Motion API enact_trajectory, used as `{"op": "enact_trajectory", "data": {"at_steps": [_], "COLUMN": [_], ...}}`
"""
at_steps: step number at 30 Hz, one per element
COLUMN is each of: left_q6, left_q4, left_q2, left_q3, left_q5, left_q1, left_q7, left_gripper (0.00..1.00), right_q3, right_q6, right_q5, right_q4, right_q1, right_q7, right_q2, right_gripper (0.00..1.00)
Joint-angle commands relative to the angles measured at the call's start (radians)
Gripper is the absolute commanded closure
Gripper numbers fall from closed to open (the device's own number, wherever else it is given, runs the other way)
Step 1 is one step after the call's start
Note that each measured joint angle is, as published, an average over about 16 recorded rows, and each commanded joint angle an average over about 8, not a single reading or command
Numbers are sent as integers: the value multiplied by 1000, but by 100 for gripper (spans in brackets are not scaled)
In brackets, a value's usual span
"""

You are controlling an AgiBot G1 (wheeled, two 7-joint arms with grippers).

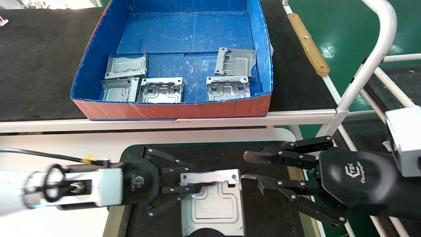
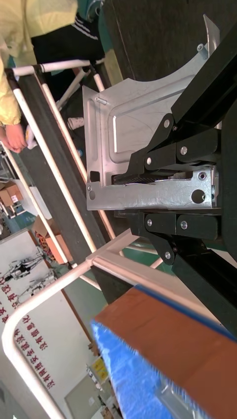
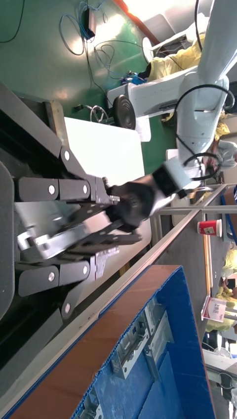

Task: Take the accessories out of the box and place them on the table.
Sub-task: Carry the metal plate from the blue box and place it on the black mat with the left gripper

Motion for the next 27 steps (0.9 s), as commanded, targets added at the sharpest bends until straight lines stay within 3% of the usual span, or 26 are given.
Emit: {"op": "enact_trajectory", "data": {"at_steps": [1, 17, 27], "left_q6": [-2, -78, -303], "left_q4": [37, 401, 563], "left_q2": [31, 306, 422], "left_q3": [8, 59, 75], "left_q5": [1, 80, 115], "left_q1": [4, -15, -49], "left_q7": [40, 299, 379], "left_gripper": [100, 100, 100], "right_q3": [0, 0, 0], "right_q6": [0, 0, 0], "right_q5": [0, 0, 0], "right_q4": [0, 0, 0], "right_q1": [0, 0, 0], "right_q7": [0, 0, 0], "right_q2": [0, 0, 0], "right_gripper": [0, 0, 0]}}
